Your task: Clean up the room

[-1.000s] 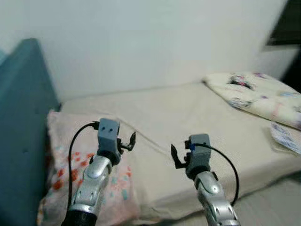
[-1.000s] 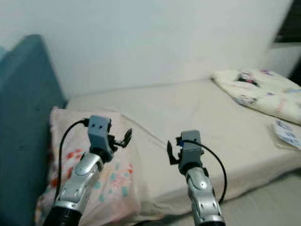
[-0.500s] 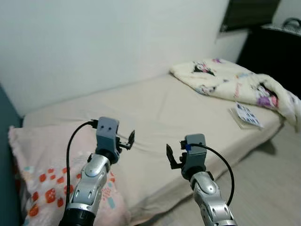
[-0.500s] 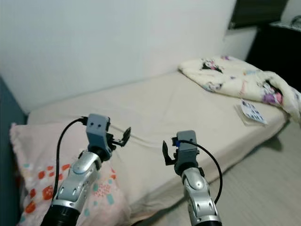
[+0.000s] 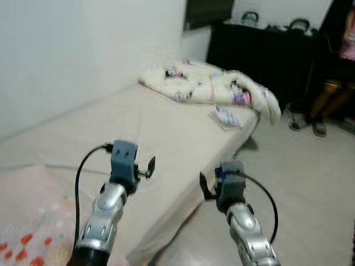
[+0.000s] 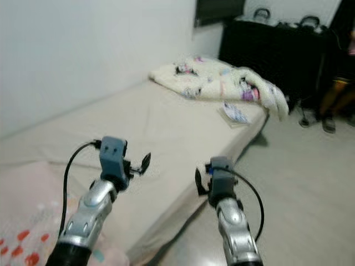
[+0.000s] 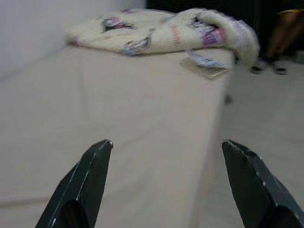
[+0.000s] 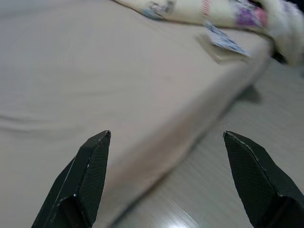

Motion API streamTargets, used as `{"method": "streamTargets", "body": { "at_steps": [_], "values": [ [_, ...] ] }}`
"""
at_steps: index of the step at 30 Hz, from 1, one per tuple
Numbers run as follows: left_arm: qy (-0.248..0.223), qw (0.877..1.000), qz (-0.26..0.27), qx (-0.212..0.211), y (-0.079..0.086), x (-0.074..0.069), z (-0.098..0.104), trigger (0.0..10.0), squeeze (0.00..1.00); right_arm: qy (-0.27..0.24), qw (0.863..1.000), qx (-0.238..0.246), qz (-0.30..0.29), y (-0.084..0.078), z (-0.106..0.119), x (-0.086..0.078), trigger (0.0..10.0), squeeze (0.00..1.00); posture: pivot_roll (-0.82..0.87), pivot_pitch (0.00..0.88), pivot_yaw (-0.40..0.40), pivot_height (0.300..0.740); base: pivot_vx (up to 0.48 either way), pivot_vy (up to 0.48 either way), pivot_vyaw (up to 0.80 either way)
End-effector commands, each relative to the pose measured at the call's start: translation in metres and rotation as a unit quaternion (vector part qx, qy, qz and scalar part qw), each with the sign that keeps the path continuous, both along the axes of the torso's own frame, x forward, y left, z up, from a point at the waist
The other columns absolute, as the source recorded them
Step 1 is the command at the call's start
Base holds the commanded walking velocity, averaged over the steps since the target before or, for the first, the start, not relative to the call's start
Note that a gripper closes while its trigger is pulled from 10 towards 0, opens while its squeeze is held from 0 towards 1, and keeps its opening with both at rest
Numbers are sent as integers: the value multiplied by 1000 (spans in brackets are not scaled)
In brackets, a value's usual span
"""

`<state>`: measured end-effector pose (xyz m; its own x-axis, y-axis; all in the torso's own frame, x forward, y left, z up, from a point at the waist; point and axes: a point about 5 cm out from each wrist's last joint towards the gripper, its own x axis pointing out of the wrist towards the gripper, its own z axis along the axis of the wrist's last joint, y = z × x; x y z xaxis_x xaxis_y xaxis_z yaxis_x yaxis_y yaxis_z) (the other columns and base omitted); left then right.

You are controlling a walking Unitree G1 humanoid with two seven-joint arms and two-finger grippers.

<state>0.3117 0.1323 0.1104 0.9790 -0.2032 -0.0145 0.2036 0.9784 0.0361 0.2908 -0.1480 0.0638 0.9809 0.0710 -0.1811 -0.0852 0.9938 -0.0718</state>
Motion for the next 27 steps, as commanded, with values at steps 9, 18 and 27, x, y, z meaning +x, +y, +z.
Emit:
{"method": "streamTargets", "body": {
  "at_steps": [9,18,27],
  "values": [
    [19,1000,22,-2,6,-1,-9,10000,0,1,1000,-10,-20,-8,-3,-1,10000,0,11,0,-15,740,0,0,-800],
    [10,1000,22,-9,9,-1,-7,10000,0,1,1000,-14,-26,-9,-4,0,10000,0,9,0,-17,740,0,0,-800],
    [12,1000,14,0,4,-3,-10,10000,0,6,1000,-15,-27,-10,-6,-1,10000,0,8,0,-20,740,0,0,-800]
  ]
}}
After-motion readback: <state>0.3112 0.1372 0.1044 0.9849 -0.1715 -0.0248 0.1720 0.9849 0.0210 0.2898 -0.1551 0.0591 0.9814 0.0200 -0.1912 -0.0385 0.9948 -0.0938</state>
